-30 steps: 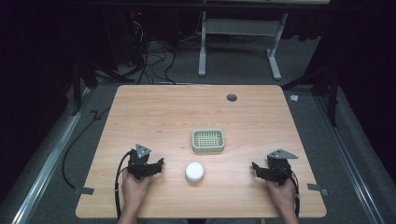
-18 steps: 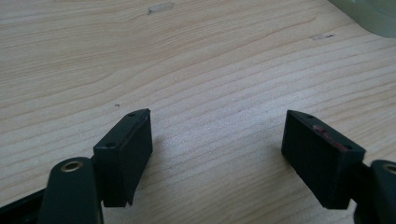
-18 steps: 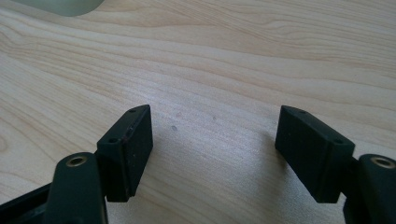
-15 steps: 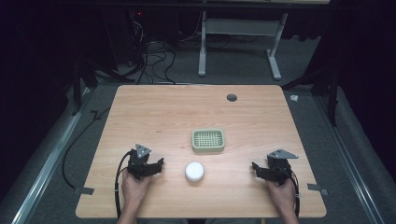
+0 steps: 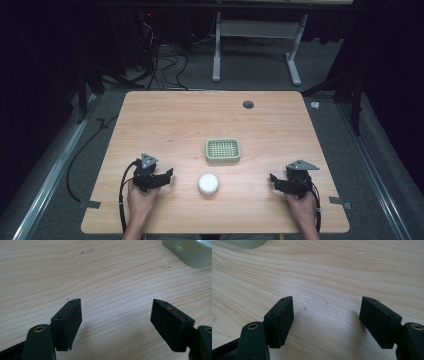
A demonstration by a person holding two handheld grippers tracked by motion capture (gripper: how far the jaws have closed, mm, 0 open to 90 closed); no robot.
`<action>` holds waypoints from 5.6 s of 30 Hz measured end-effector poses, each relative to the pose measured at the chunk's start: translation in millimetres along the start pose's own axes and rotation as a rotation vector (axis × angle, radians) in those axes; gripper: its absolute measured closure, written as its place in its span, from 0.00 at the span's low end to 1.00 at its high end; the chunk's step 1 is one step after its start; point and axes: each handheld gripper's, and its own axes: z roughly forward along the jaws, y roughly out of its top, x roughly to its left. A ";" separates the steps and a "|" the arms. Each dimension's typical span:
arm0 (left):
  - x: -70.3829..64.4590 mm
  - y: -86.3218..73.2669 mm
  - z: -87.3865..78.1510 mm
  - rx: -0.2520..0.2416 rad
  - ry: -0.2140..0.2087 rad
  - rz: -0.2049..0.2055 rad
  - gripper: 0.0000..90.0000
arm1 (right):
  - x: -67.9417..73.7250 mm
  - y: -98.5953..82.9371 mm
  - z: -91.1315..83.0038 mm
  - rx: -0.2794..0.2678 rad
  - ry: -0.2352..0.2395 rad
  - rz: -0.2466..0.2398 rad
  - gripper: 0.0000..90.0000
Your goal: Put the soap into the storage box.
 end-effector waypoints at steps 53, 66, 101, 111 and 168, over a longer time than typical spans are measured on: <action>-76.4 11.3 -12.1 -0.008 -0.238 0.164 0.24 | 0.3 0.0 -0.1 0.000 0.000 0.002 0.31; -94.3 13.9 -3.0 0.019 -0.264 0.208 0.22 | 0.3 0.0 -0.1 0.001 0.001 0.002 0.31; -134.3 12.2 25.8 0.090 -0.256 0.339 0.18 | 0.4 0.0 0.0 -0.001 0.002 0.000 0.31; -134.2 10.6 28.4 0.082 -0.234 0.338 0.24 | 0.6 0.0 0.1 -0.003 0.000 -0.001 0.31; -104.8 63.8 5.1 0.038 -0.307 0.275 0.27 | 0.4 0.1 0.0 0.000 0.002 0.001 0.31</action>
